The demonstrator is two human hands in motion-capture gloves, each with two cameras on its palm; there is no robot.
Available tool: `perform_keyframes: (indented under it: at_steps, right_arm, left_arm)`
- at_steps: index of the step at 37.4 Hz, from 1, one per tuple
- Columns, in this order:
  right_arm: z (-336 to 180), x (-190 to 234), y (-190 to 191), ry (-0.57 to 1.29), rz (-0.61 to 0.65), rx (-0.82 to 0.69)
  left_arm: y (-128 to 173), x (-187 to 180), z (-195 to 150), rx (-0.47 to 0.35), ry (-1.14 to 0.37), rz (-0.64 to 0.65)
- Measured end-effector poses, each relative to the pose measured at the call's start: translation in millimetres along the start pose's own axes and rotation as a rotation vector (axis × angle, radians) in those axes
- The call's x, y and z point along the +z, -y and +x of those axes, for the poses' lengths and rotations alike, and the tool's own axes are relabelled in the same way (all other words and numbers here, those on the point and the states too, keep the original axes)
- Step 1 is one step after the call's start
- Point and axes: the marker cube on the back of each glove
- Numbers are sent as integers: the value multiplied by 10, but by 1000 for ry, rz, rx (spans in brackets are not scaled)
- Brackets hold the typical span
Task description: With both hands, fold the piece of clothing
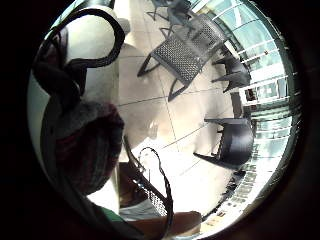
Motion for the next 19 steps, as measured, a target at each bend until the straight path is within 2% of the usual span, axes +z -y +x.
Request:
perform_keyframes:
  at_steps: [2, 5, 7, 13, 19]
  right_arm:
    - [-181, -109, 53, 9, 10, -10]
    - [-701, -161, 280, 118, 93, -103]
    - [-1078, -281, 272, 188, 123, -182]
    - [-1955, -604, -162, 296, 85, -388]
    - [-3010, -382, -808, 380, -75, -642]
  left_arm:
    - [22, -89, -77, -32, 56, -8]
    - [416, -17, -193, -53, 105, 121]
    - [574, -35, -247, -43, 102, 199]
    - [320, -562, -538, -107, 53, 289]
    - [4, -859, -1005, -192, -109, 302]
